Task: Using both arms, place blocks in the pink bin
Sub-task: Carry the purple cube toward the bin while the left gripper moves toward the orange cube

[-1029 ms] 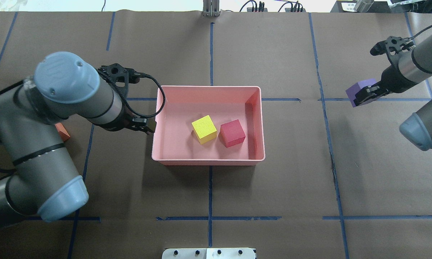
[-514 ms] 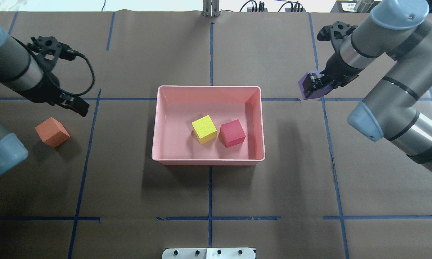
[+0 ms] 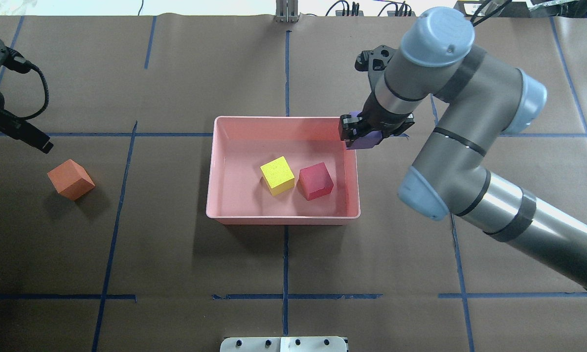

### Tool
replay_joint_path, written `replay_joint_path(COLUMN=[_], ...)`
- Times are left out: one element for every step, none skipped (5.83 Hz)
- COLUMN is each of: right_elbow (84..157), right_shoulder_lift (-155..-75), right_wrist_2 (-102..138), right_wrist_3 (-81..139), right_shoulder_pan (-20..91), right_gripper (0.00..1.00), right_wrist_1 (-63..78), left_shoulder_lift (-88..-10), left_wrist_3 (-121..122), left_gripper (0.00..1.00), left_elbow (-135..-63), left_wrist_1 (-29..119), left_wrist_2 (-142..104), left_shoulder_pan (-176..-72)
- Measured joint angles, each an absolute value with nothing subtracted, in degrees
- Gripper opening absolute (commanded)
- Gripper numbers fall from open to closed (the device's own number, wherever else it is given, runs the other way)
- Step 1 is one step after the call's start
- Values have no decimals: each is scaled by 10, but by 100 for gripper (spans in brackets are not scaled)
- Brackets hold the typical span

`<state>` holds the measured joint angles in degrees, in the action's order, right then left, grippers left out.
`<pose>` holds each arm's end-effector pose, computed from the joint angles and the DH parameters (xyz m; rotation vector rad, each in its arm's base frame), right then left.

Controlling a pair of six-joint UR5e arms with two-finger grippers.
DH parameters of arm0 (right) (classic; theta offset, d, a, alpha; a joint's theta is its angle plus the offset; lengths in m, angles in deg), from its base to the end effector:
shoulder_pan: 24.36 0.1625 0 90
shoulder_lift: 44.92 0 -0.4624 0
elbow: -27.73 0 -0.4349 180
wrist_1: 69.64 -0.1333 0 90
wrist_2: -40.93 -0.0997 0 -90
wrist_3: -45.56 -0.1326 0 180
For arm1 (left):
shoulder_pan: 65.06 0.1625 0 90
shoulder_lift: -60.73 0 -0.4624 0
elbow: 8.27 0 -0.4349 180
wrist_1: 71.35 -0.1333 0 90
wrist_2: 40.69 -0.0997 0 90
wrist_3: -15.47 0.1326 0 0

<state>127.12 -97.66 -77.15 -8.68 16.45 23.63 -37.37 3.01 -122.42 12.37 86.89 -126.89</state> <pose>-0.5072 -0.5316 0.2308 0.0934 -0.8701 -0.1030 0.2222 -0.5260 0.4390 0.1871 0.7609 0.4087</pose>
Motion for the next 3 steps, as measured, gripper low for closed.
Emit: replay_joint_path(right_elbow=[1261, 1232, 1202], right_shoulder_lift=[-937, -900, -874], right_wrist_2=[-741, -716, -699], right_wrist_3=[-114, -129, -137], right_shoulder_pan=[133, 111, 100], right_gripper=[81, 100, 100], right_wrist_1=[265, 274, 277], left_shoulder_lift=[-356, -330, -310], left_wrist_3=[43, 45, 44], left_gripper=[100, 100, 100], left_elbow=[-1222, -1218, -1213], left_wrist_1=[136, 168, 200], left_wrist_2=[873, 876, 877], left_shoulder_pan=[-1274, -1276, -1277])
